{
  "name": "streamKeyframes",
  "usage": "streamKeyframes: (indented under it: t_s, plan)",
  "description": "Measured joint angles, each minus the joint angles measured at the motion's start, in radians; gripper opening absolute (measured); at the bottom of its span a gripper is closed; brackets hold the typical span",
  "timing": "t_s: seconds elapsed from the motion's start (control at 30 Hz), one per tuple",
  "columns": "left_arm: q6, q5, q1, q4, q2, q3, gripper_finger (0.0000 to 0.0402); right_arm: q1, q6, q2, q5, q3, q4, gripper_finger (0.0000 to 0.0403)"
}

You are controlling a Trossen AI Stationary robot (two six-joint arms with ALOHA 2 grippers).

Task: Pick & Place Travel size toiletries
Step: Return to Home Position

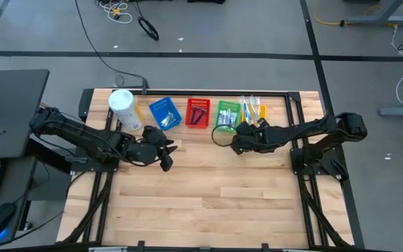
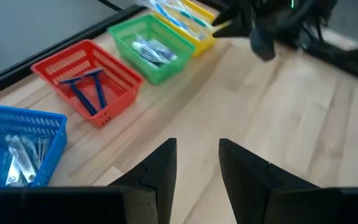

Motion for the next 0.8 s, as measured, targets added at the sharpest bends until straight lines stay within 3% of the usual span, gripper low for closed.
streamKeyframes:
  t_s: [0.33,0.47,0.63,0.8]
  plan:
    - [0.185,0.148,0.0,0.0,0.0,0.0,0.0127,0.101,-0.438,-0.001,-0.223,0.081,0.229,0.012]
    - [0.231,0.138,0.0,0.0,0.0,0.0,0.0127,0.105,-0.47,-0.001,-0.284,0.081,0.271,0.012]
    - [0.236,0.019,0.0,0.0,-0.003,0.0,0.0127,0.106,-0.534,-0.009,-0.275,0.081,0.324,0.012]
    - [0.235,0.035,0.0,-0.001,-0.063,0.001,0.0127,0.141,-0.572,-0.095,-0.237,0.081,0.316,0.012]
